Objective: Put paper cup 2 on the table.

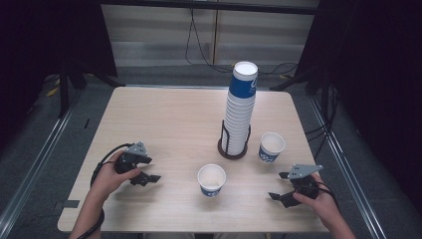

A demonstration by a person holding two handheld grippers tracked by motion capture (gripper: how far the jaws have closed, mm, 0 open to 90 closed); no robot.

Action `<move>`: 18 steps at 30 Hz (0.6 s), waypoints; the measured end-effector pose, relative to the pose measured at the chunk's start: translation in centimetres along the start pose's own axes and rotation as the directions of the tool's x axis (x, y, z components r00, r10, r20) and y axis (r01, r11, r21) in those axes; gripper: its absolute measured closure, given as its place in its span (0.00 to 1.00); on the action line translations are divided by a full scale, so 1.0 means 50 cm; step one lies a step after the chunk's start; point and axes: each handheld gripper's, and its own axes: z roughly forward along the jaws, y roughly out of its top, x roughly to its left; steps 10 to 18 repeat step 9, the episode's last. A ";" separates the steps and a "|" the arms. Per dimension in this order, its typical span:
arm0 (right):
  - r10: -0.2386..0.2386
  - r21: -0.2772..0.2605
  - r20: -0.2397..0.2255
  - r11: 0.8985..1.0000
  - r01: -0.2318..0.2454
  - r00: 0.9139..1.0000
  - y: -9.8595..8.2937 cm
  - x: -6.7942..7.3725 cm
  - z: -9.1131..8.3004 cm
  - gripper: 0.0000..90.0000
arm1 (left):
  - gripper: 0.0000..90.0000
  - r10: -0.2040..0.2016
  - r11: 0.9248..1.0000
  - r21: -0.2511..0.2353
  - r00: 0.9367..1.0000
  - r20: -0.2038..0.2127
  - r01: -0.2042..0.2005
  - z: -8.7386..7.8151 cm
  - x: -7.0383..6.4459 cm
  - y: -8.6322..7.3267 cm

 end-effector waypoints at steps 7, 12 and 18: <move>-0.002 -0.007 -0.002 1.000 0.002 1.000 -0.008 -0.005 0.010 0.14 | 0.19 0.004 1.000 0.009 1.000 -0.024 -0.004 0.003 0.006 -0.009; -0.005 -0.010 0.002 1.000 0.005 1.000 -0.007 -0.005 0.011 0.14 | 0.19 0.007 1.000 0.020 1.000 -0.028 -0.007 0.004 0.007 -0.011; -0.005 -0.010 0.002 1.000 0.005 1.000 -0.007 -0.005 0.011 0.14 | 0.19 0.007 1.000 0.020 1.000 -0.028 -0.007 0.004 0.007 -0.011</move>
